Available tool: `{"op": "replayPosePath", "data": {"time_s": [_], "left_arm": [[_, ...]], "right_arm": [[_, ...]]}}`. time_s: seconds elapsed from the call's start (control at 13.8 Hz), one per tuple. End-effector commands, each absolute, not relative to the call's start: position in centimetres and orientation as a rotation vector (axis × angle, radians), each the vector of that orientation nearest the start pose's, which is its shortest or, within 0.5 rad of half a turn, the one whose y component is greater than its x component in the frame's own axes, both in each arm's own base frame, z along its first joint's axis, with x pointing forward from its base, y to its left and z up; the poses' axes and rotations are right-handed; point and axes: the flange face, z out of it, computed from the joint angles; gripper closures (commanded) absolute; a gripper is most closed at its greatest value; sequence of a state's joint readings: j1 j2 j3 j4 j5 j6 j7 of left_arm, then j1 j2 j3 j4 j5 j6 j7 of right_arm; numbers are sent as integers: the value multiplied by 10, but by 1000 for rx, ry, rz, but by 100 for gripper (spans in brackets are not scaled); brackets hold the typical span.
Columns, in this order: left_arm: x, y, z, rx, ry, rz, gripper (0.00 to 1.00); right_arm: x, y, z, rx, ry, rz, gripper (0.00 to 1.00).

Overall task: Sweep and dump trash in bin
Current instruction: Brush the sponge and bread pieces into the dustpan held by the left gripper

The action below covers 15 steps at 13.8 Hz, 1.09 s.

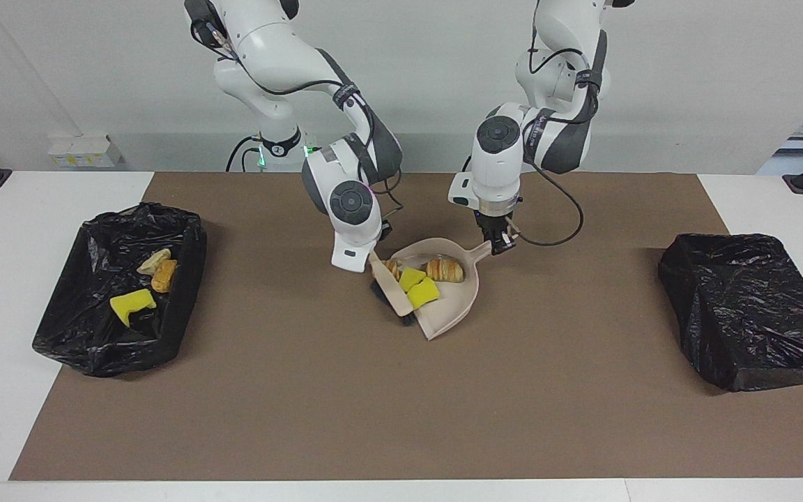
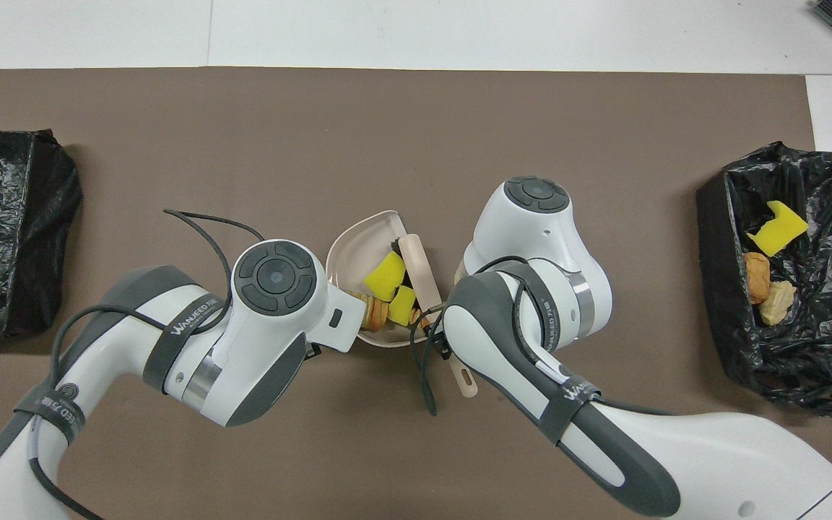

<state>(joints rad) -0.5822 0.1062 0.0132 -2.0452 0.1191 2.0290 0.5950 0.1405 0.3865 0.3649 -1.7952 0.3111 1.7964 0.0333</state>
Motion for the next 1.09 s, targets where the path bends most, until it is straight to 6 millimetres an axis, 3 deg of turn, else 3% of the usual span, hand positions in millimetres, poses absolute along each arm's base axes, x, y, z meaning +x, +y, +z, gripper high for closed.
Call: {"op": "replayPosePath", "data": {"time_s": [0.0,0.22,0.44,0.73,1.02], "left_arm": [[467,-293,381,-2472,1747,171,100],[470,-291,381,-2474,1747,154,100],[471,-291,381,-2473,1749,152,100],[471,-289,381,-2451,1782,159,100],[486,-270,381,-2340,1945,146,100]], "right_arm": [[517,308,348,-2645,-351,650,100],[519,296,393,-2593,-293,583,100],[515,290,417,-2591,-309,557,100],[512,280,419,-2640,-331,602,100],[528,218,417,-2791,-307,610,100]]}}
